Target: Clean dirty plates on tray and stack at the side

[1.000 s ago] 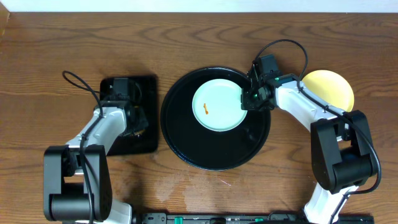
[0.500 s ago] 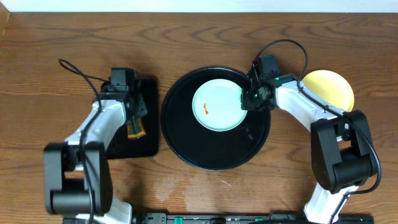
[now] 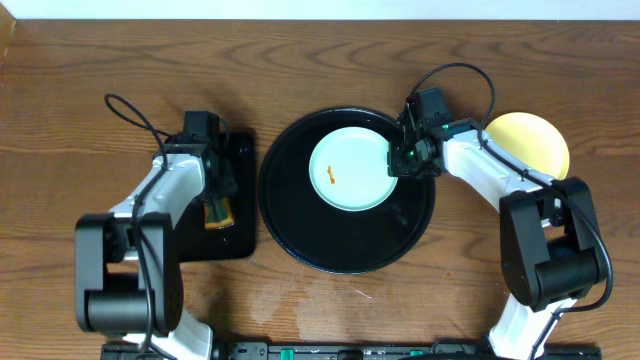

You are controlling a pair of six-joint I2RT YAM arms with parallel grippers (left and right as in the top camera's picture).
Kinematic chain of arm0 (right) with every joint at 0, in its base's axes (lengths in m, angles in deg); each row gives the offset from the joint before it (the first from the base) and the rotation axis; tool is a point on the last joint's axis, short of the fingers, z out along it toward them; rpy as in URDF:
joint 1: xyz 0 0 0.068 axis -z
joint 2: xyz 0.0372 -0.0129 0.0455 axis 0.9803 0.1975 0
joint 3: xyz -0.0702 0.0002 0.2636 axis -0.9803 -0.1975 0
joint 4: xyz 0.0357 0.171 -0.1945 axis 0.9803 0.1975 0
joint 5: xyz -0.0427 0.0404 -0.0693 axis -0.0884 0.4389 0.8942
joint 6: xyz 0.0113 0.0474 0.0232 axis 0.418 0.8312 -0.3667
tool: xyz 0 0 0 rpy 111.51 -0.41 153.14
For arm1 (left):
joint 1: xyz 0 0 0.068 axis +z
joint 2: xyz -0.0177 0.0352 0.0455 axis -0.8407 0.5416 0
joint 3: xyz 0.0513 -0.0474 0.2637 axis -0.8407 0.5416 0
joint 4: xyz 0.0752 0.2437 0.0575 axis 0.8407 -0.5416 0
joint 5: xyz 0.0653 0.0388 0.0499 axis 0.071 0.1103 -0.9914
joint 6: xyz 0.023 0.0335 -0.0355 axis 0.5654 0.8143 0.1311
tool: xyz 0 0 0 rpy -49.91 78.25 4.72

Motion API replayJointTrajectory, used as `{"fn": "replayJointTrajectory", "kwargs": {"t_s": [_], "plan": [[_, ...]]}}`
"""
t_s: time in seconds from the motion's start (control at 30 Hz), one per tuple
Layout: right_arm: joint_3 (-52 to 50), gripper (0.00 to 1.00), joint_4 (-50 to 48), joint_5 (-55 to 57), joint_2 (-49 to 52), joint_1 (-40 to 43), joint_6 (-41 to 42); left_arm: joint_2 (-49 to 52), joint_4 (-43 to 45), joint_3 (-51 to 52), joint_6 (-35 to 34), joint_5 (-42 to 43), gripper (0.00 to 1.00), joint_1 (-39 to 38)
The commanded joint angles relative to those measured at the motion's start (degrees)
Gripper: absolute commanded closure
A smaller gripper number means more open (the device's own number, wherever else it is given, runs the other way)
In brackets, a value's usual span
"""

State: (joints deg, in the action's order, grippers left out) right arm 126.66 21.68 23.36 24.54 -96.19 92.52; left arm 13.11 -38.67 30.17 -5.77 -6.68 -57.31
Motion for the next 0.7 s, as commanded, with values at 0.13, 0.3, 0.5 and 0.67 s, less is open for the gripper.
{"fn": "replayJointTrajectory", "kwargs": {"t_s": [0.13,0.3,0.5,0.67], "plan": [[-0.2,0.99,0.0,0.7,-1.7,-0.9,-0.8,-10.5,-7.2,-2.2,-0.4,2.8,0.45,0.1],[-0.2,0.99,0.0,0.7,-1.7,-0.9,-0.8,-10.1,-10.0,0.3,-0.9,3.3,0.53,0.1],[-0.2,0.99,0.2,0.7,-1.7,-0.9,-0.8,-8.6,-2.1,8.6,-2.0,7.3,0.58,0.1],[-0.2,0.99,0.2,0.7,-1.7,-0.9,-0.8,-8.0,2.2,11.4,-2.8,7.3,0.93,0.1]]}}
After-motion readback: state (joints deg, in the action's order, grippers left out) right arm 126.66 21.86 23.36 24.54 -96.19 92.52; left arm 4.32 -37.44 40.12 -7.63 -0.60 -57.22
